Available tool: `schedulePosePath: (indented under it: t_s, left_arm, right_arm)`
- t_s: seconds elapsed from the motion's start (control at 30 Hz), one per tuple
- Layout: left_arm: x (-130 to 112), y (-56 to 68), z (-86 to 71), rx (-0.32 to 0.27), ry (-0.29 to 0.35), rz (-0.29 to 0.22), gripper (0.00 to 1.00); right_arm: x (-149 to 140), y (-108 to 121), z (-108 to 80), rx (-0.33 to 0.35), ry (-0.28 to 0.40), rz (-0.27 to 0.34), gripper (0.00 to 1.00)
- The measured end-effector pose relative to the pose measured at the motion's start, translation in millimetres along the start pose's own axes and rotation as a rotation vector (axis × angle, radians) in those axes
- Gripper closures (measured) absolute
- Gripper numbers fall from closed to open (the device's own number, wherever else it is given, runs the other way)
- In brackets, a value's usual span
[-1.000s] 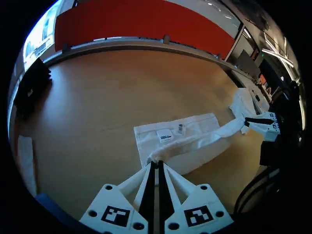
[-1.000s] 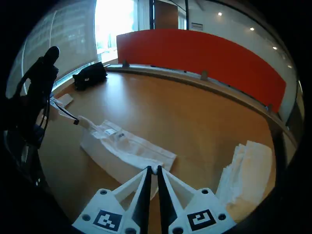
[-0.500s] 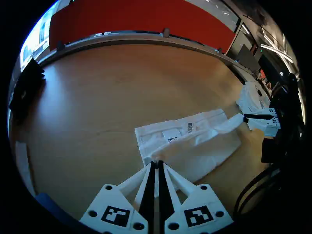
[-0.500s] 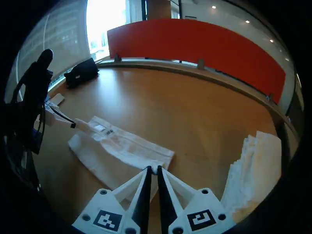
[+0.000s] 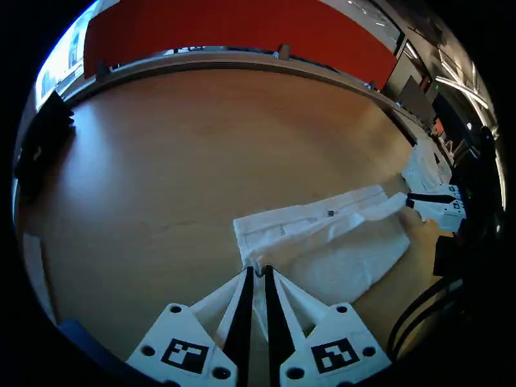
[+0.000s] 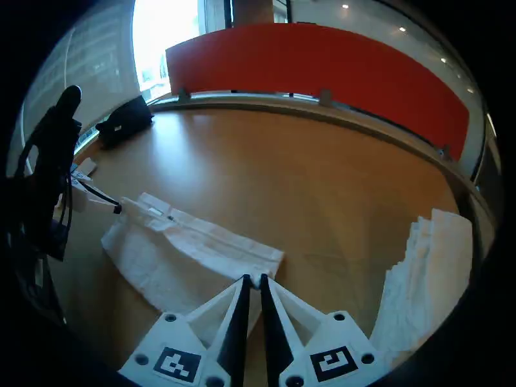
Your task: Fold towel
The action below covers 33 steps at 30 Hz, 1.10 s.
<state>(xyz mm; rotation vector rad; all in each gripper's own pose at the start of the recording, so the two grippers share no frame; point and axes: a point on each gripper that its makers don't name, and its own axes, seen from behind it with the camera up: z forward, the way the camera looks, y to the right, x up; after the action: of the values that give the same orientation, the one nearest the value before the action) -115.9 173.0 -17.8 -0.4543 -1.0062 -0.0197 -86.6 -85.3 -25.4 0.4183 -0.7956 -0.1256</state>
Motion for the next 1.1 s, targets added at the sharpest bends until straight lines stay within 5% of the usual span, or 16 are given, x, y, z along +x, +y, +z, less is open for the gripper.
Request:
schedulePosePath:
  t_s: [0.37, 0.87, 1.0, 1.1]
  left_arm:
    - [4, -8.9, 6.0, 0.029, 0.001, 0.021, 0.70]
    - [10, -28.3, -10.9, 0.098, 0.046, 0.011, 0.10]
    - [8, -31.8, -16.4, 0.108, 0.052, -0.012, 0.10]
    - [7, -33.1, -20.7, 0.112, 0.058, -0.023, 0.09]
  right_arm:
    - [4, 5, 8.6, -0.015, -0.005, 0.016, 0.79]
    - [11, 19, 0.2, -0.067, 0.023, 0.023, 0.28]
    - [12, 20, -3.4, -0.074, 0.028, 0.019, 0.09]
    - [13, 19, -6.0, -0.075, 0.033, 0.019, 0.08]
